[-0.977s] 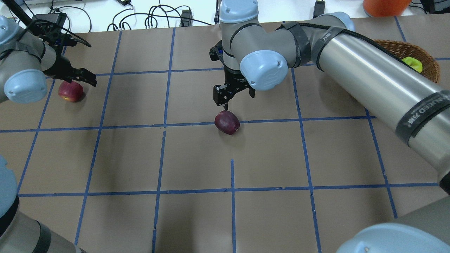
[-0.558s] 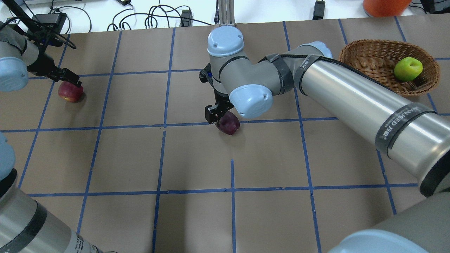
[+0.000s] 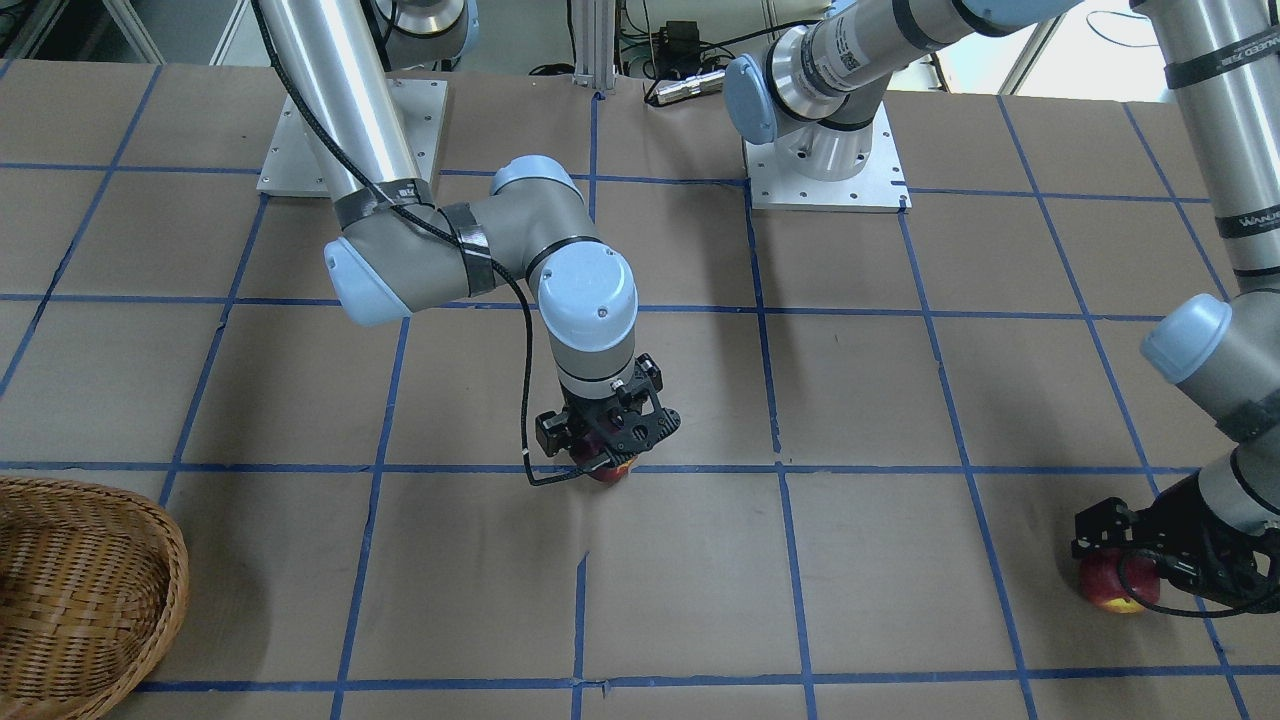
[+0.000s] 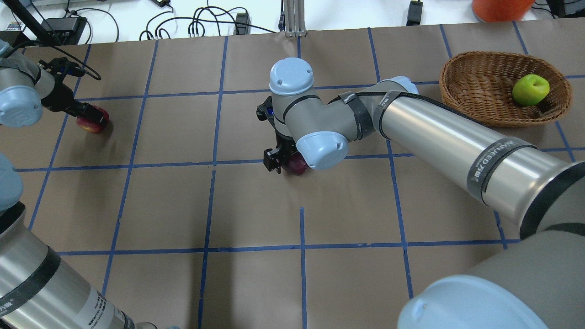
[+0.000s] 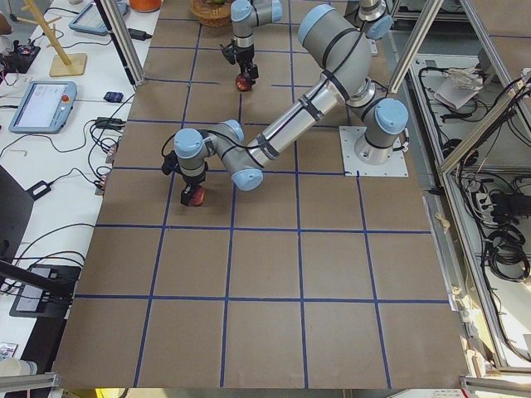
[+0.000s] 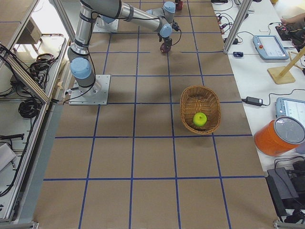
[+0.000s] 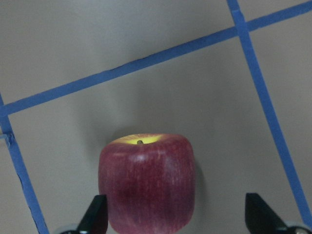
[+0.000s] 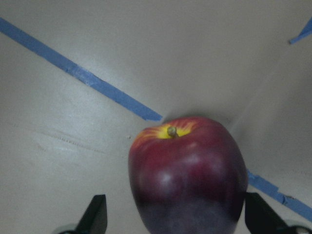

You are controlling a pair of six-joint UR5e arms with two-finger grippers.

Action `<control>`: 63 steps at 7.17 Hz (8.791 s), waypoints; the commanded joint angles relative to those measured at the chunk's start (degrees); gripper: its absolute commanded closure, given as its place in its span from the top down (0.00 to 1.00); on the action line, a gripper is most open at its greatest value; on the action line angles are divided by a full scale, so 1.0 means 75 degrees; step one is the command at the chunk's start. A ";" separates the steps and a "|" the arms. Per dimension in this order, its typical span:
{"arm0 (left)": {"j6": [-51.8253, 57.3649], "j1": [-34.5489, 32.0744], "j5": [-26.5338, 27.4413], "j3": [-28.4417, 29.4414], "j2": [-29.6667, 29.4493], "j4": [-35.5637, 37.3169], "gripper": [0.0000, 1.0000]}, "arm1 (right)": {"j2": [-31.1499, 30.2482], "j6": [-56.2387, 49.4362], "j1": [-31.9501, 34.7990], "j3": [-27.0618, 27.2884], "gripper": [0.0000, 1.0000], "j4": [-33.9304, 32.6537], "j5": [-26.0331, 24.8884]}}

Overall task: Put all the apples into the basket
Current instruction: 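Carry the purple apple to the basket while the left gripper lifts the red apple, then set the red apple at center with the left gripper while the right releases its apple, then lower the right gripper and grasp the red apple while the left gripper rises, then carry the red apple into the basket and open the right gripper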

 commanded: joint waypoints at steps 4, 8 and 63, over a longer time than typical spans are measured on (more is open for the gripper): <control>-0.0011 0.0001 0.0188 0.0604 -0.0433 0.0157 1.00 | -0.0086 0.0106 -0.0267 -0.0338 0.00 -0.0429 -0.0103; 0.0013 0.0001 0.0177 0.0723 -0.0598 0.0111 0.82 | -0.1097 -0.0127 -0.3050 -0.1241 0.00 0.1493 -0.1472; -0.8073 -0.4370 0.0926 -0.0062 0.4933 -0.4741 1.00 | 0.0344 0.0482 -0.4768 -0.2953 0.23 0.2174 -0.1743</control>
